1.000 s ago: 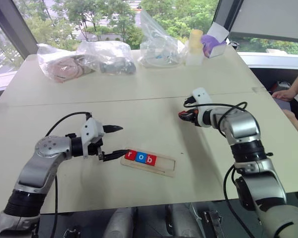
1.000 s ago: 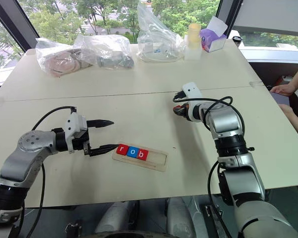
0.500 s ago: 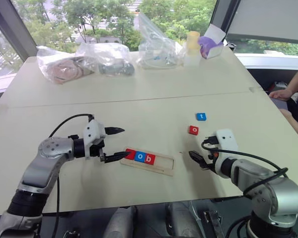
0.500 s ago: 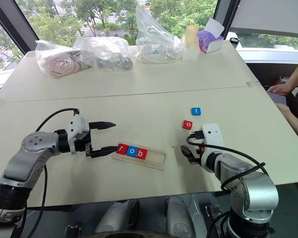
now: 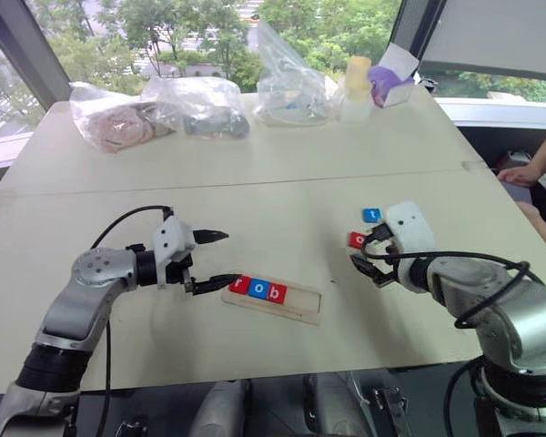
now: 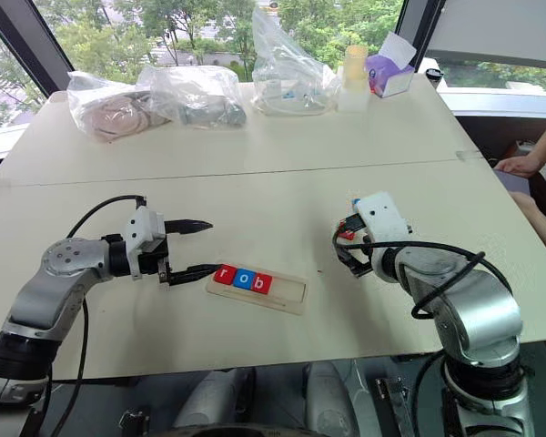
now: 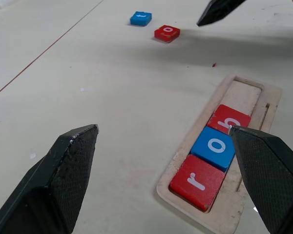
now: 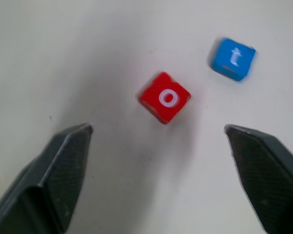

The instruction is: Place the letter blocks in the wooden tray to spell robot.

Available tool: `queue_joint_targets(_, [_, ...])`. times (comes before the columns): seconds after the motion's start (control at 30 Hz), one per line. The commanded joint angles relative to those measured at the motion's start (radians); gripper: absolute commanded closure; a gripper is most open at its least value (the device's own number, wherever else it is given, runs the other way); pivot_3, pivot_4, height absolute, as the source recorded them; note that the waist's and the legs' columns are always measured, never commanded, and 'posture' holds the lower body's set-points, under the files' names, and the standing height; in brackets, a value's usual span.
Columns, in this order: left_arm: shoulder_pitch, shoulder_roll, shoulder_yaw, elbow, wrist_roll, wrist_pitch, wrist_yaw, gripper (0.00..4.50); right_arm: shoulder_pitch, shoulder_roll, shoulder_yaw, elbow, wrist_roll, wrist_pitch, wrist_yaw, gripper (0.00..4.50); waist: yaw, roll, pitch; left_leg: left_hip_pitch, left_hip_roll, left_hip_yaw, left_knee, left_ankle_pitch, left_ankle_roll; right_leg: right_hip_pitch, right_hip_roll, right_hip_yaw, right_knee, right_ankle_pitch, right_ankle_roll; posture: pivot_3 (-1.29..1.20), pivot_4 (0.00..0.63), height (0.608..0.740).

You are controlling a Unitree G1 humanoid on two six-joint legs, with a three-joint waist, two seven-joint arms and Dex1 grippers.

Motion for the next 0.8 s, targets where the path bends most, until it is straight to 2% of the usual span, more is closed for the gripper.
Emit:
queue_joint_targets(0.03, [-0.010,0.000,0.010,-0.024,0.000,-0.010,0.006,0.00,0.031,-0.096,0.076,0.051,0.003,-0.281,0.171,0.04,0.001,0.000,0.000,0.000,0.000,0.000,0.000,0.000,0.000,0.000,0.000,0.000,0.000,0.000,0.000,0.00,0.150,0.740])
queue_joint_targets(0.13, [-0.013,0.000,0.010,-0.022,-0.001,-0.008,0.006,0.00,0.067,-0.170,0.094,0.147,-0.024,-0.490,0.294,0.04,0.002,-0.001,0.000,0.000,0.000,0.000,0.000,0.000,0.001,0.001,0.000,-0.001,-0.001,-0.001,0.001,0.00,0.150,0.740])
queue_joint_targets(0.23, [-0.024,0.000,0.007,-0.018,0.001,-0.006,0.005,0.00,0.011,-0.205,0.094,0.384,-0.031,-0.680,0.442,0.04,-0.002,-0.001,0.001,0.000,0.000,0.000,0.001,0.000,0.001,0.002,0.000,-0.001,-0.001,-0.001,0.001,0.00,0.150,0.740])
queue_joint_targets(0.37, [-0.032,0.001,0.008,-0.016,0.001,-0.003,0.004,0.00,-0.075,-0.209,0.122,0.614,-0.058,-0.833,0.573,0.04,-0.004,-0.001,0.001,0.001,0.001,0.001,0.001,0.000,0.001,0.002,0.001,-0.001,0.000,-0.001,0.001,0.00,0.150,0.740])
queue_joint_targets(0.63, [-0.013,0.008,0.020,-0.034,0.000,-0.001,0.014,0.00,-0.201,-0.183,0.165,0.919,-0.099,-0.971,0.757,0.04,0.001,-0.001,0.001,0.001,0.000,0.000,0.000,-0.001,0.001,0.002,0.000,0.000,-0.001,-0.001,0.001,0.00,0.150,0.740])
queue_joint_targets(0.8, [-0.001,0.011,0.027,-0.047,-0.002,0.001,0.027,0.00,-0.195,-0.182,0.185,0.969,-0.132,-1.035,0.822,0.04,0.001,-0.001,0.001,0.001,0.000,0.000,0.000,-0.001,0.001,0.001,0.000,0.000,0.000,-0.001,0.001,0.00,0.150,0.740])
